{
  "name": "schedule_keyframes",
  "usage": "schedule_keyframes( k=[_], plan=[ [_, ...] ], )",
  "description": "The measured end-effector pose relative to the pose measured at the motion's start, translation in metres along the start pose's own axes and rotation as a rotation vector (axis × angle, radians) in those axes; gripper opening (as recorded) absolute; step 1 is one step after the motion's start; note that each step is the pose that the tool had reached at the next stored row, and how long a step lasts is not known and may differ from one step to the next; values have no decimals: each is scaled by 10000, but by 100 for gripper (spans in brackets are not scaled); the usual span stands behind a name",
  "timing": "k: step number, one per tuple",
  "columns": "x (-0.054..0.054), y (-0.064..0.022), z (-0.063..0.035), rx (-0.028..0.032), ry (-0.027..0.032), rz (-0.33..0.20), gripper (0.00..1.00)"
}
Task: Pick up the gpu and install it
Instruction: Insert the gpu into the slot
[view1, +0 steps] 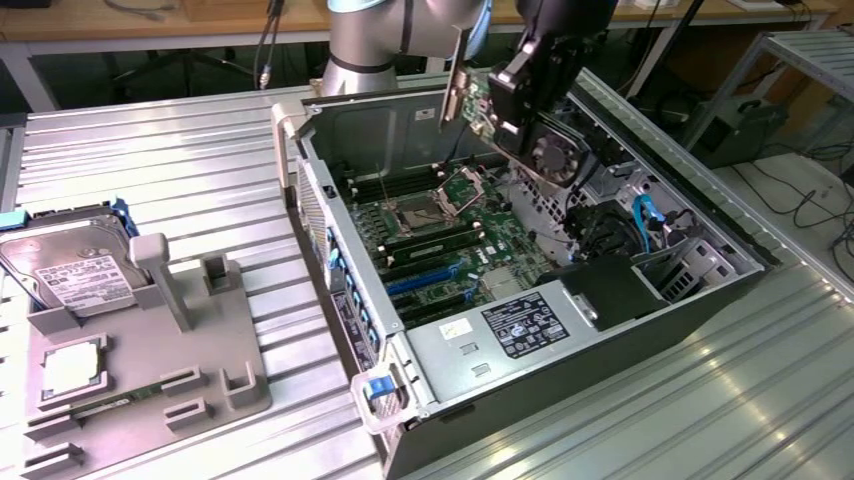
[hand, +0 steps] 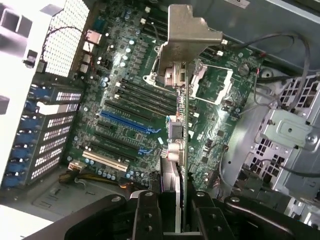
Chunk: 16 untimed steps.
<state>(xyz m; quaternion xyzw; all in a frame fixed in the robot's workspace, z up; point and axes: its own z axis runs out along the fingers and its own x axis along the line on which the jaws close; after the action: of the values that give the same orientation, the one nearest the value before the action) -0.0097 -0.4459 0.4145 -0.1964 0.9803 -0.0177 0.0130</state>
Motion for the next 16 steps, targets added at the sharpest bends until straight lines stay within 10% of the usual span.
schedule_keyframes(
  k=[16],
  plan=[
    [0,0,1,-64,-137,-3432,28]
  ],
)
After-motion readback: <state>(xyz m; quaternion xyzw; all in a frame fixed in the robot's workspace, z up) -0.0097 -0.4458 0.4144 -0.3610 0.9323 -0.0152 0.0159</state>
